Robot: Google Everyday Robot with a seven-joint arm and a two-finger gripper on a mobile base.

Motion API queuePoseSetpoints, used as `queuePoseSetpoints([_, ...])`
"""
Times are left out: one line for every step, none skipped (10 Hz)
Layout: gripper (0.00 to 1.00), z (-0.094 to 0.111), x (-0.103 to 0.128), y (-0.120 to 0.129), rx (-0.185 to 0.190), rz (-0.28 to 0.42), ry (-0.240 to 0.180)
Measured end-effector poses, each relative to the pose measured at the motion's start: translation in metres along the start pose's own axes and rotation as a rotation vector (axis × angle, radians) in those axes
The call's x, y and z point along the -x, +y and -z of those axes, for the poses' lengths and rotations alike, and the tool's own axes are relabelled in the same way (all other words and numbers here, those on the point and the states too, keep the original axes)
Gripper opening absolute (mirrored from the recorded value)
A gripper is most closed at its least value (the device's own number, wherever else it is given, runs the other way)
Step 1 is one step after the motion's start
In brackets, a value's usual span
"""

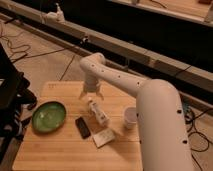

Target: Stand the bottle upright

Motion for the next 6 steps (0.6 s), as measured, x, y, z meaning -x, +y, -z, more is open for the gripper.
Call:
queuePoseSetpoints([0.80,-0.0062,-0.0044,-0.0103,-0.007,0.016,-0.003])
queuePoseSetpoints([0.80,-0.0076,-0.0052,-0.0149,-0.011,0.023,-0.004])
queuePoseSetpoints([0.80,-0.0074,-0.0056,-0.0131,-0.010,0.020,-0.004])
queuePoseSetpoints([0.80,-0.0074,-0.0060,-0.0105,-0.009,0.017,-0.003])
queuePoseSetpoints([0.80,-0.0074,-0.0058,-0.0118,-0.009,0.019,-0.003])
queuePoseSetpoints([0.80,-0.0078,-0.0052,-0.0132,-0.009,0.021,-0.004])
